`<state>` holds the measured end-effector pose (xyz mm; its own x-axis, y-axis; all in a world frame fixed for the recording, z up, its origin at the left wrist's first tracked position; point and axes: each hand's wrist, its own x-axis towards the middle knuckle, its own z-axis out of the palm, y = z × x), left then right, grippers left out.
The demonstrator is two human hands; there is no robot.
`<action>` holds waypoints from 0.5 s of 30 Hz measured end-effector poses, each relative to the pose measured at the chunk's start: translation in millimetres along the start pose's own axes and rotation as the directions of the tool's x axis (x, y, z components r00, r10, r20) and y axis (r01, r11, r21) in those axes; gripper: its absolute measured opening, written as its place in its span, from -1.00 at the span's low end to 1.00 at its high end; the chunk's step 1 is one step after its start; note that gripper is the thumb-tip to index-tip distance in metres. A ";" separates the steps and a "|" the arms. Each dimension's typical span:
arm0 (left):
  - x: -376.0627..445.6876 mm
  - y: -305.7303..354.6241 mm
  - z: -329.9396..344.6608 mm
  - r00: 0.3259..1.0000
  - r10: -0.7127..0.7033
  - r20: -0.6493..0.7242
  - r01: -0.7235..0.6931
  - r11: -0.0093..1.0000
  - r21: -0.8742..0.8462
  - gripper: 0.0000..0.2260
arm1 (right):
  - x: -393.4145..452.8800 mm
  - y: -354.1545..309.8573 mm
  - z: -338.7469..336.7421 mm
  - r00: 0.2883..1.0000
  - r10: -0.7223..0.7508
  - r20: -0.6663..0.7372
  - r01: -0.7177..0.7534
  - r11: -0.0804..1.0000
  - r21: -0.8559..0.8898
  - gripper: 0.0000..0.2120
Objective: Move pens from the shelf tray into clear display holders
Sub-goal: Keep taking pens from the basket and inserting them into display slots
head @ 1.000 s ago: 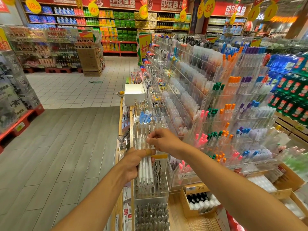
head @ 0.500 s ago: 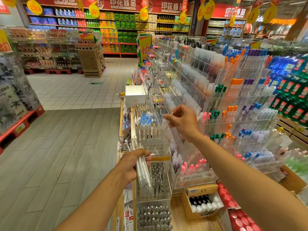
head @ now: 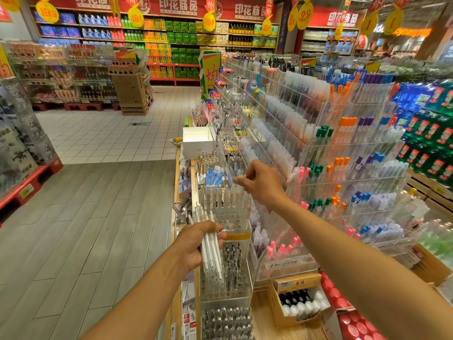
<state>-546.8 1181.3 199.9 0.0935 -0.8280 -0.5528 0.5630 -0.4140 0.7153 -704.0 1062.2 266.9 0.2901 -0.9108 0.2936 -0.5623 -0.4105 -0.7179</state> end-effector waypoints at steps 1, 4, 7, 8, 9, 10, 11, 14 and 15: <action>-0.2 0.3 0.4 1.000 0.001 -0.005 -0.001 1.000 0.000 -0.87 | 0.6 1.7 0.7 1.000 0.002 0.005 -0.002 1.000 -0.019 -0.68; -0.5 0.8 1.3 1.000 0.007 -0.019 -0.007 1.000 0.001 -0.86 | 1.4 6.3 3.0 1.000 -0.003 0.027 0.005 0.996 -0.086 -0.65; -0.6 1.2 1.9 1.000 0.006 -0.011 -0.006 1.000 0.012 -0.88 | 2.3 8.0 7.6 0.994 0.011 0.112 0.007 0.986 -0.164 -0.67; -0.3 1.3 2.1 1.000 0.005 -0.006 -0.005 1.000 0.016 -0.89 | 2.9 8.7 9.0 0.991 0.027 0.131 -0.002 0.983 -0.184 -0.68; -0.2 1.5 2.6 1.000 0.006 -0.003 -0.006 1.000 0.018 -0.91 | 3.9 9.0 9.6 0.989 0.043 0.140 -0.013 0.978 -0.207 -0.68; -0.1 1.7 3.0 1.000 0.009 0.000 -0.009 1.000 0.017 -0.91 | 5.2 8.7 9.5 0.988 0.056 0.145 -0.021 0.972 -0.236 -0.69; -0.3 1.9 3.4 1.000 0.011 0.003 -0.011 1.000 0.015 -0.91 | 6.9 7.9 8.8 0.987 0.066 0.149 -0.024 0.964 -0.265 -0.69; -1.6 2.0 4.8 1.000 0.023 -0.004 -0.022 0.999 0.027 -0.89 | 11.2 3.0 6.5 0.983 0.063 0.172 0.003 0.935 -0.355 -0.68; -1.9 1.6 5.6 1.000 0.026 -0.010 -0.026 0.999 0.034 -0.89 | 12.1 1.1 6.4 0.981 0.053 0.186 0.025 0.920 -0.391 -0.68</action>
<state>-550.6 1180.1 204.4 0.1166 -0.8348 -0.5381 0.5324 -0.4048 0.7434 -696.2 1051.1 265.6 0.3991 -0.9072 0.1328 -0.8127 -0.4171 -0.4069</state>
